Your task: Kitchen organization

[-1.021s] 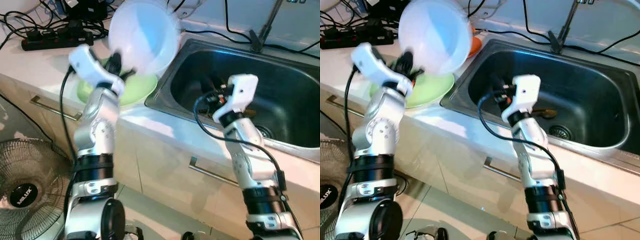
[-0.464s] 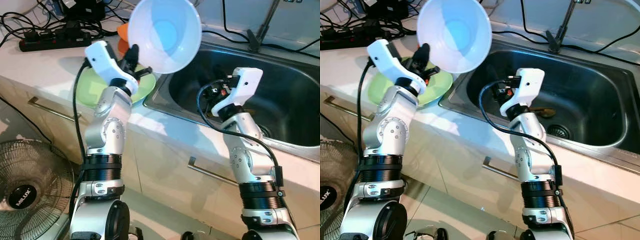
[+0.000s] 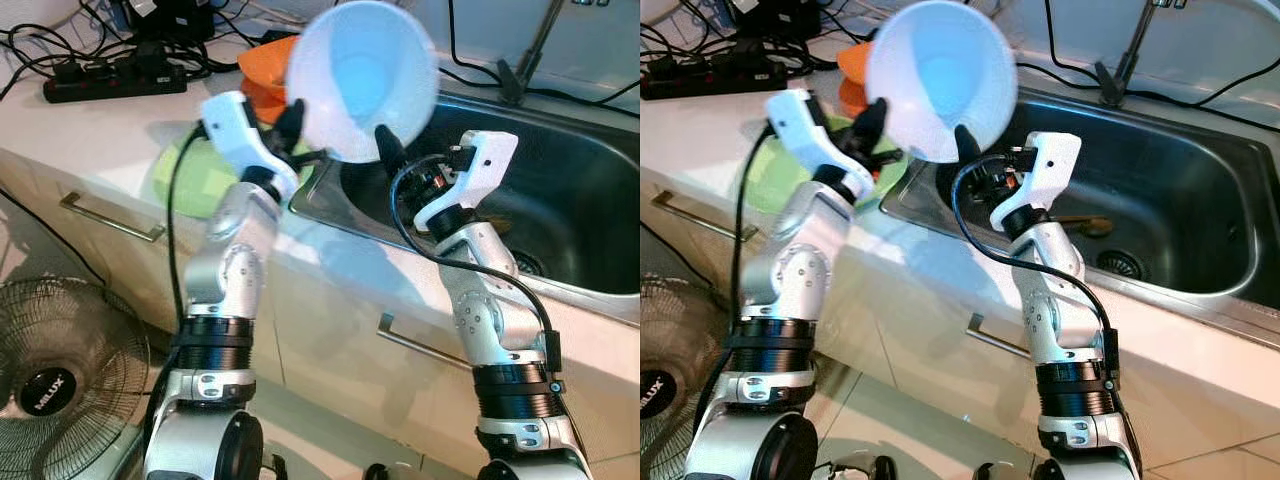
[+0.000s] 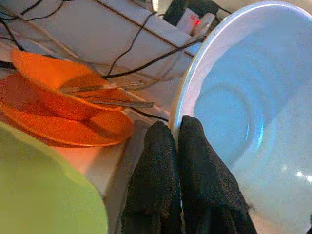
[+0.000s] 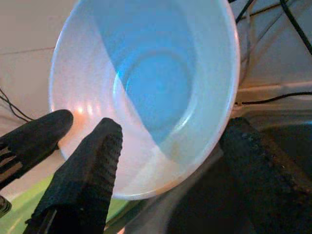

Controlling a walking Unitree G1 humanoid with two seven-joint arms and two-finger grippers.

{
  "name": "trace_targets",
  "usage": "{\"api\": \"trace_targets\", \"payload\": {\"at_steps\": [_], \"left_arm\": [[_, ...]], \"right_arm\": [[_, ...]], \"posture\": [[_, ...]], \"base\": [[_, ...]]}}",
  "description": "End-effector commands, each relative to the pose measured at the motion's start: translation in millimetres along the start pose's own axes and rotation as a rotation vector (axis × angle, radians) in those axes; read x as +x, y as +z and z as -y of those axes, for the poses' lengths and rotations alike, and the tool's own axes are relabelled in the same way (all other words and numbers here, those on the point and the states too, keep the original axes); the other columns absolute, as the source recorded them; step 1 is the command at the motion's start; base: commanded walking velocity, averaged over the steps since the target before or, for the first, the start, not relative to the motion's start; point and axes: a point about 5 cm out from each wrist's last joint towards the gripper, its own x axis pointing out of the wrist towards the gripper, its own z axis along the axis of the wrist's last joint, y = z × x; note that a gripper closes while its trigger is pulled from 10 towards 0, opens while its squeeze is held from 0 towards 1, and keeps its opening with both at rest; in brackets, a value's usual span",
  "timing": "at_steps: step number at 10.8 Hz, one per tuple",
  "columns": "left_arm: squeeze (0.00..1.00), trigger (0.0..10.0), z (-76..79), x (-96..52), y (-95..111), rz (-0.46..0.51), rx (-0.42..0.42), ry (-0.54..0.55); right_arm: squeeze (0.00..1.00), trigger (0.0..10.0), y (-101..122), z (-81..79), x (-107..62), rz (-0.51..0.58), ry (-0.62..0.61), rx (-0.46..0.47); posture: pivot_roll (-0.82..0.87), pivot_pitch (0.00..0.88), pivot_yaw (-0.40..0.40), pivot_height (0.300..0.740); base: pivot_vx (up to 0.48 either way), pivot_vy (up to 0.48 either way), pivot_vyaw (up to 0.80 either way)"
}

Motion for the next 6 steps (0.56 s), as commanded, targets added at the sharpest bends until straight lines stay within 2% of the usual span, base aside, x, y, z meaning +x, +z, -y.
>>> {"api": "trace_targets", "payload": {"at_steps": [1, 6], "left_arm": [[0.0, 10.0, 8.8, -0.7, 5.0, 0.025, -0.002, -0.051], [0.0, 10.0, 5.7, -2.1, 4.7, 0.023, 0.001, -0.049]], "right_arm": [[0.0, 10.0, 6.6, -3.1, 2.0, 0.022, 0.014, 0.004], [0.0, 10.0, 8.0, 6.1, 2.4, 0.03, -0.057, 0.005]], "posture": [[0.02, 0.03, 0.023, 0.74], [0.02, 0.03, 0.026, 0.74]], "base": [[0.0, 0.0, 0.0], [0.0, 0.0, 0.0]]}}
